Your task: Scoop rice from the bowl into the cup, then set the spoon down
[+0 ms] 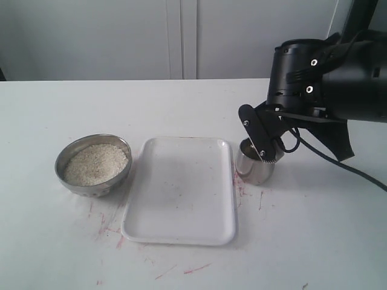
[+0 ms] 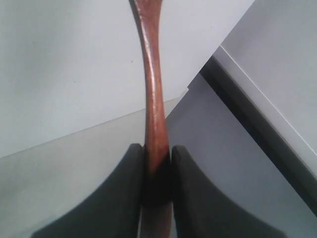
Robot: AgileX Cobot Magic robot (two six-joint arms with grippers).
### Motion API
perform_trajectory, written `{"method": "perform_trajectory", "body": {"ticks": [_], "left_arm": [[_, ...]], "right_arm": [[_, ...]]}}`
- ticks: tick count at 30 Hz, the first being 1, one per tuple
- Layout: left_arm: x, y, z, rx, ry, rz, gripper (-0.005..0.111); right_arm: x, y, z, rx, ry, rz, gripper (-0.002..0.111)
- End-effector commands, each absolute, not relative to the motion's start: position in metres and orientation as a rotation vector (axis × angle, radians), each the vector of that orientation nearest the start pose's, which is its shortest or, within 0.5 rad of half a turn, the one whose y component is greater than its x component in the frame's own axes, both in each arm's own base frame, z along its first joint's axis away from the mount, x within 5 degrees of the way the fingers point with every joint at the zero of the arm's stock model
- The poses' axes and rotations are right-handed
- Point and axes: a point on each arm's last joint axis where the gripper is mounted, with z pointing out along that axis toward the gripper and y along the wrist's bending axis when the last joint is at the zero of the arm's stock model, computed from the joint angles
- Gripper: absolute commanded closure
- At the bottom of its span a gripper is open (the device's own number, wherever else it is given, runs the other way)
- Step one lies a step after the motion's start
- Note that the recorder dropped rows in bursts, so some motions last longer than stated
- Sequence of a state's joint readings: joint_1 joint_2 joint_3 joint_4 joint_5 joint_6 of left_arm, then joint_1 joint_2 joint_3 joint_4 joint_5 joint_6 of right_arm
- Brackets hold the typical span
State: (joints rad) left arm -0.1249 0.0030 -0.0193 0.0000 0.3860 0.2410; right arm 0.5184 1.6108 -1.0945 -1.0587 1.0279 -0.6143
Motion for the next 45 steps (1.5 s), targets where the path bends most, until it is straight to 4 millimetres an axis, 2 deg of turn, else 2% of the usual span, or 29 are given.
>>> {"method": "perform_trajectory", "body": {"ticks": [1, 6, 8, 10, 26, 28, 33, 35, 38, 41, 45], "left_arm": [[0.0506, -0.0067, 0.1783, 0.347, 1.869, 0.07, 0.092], [0.0506, -0.0067, 0.1783, 0.347, 1.869, 0.07, 0.092], [0.0506, -0.0067, 0.1783, 0.347, 1.869, 0.07, 0.092], [0.0506, -0.0067, 0.1783, 0.347, 1.869, 0.07, 0.092], [0.0506, -0.0067, 0.1783, 0.347, 1.869, 0.07, 0.092], [0.0506, -0.0067, 0.1783, 0.347, 1.869, 0.07, 0.092], [0.0506, -0.0067, 0.1783, 0.347, 1.869, 0.07, 0.092], [0.0506, -0.0067, 0.1783, 0.347, 1.869, 0.07, 0.092], [0.0506, -0.0067, 0.1783, 0.347, 1.869, 0.07, 0.092], [0.0506, -0.0067, 0.1783, 0.347, 1.869, 0.07, 0.092], [0.0506, -0.0067, 0.1783, 0.347, 1.869, 0.07, 0.092]], "right_arm": [[0.3054, 0.0955, 0.2656, -2.046, 1.851, -1.408, 0.108], [0.3056, 0.0982, 0.2662, -2.045, 1.828, -1.412, 0.108], [0.3077, 0.0972, 0.268, -1.976, 1.84, -1.453, 0.108], [0.3071, 0.0985, 0.2661, -1.955, 1.866, -1.409, 0.108], [0.3033, 0.0973, 0.2624, -2.039, 1.896, -1.382, 0.108], [0.3044, 0.0957, 0.265, -2.018, 1.885, -1.432, 0.108], [0.3018, 0.0974, 0.2609, -2.036, 1.924, -1.355, 0.108], [0.3031, 0.0963, 0.2631, -2.033, 1.9, -1.4, 0.108], [0.3042, 0.0957, 0.2648, -1.953, 1.926, -1.417, 0.108], [0.3018, 0.097, 0.2612, -2.021, 1.933, -1.361, 0.108], [0.304, 0.0954, 0.2648, -1.985, 1.911, -1.426, 0.108]]}}
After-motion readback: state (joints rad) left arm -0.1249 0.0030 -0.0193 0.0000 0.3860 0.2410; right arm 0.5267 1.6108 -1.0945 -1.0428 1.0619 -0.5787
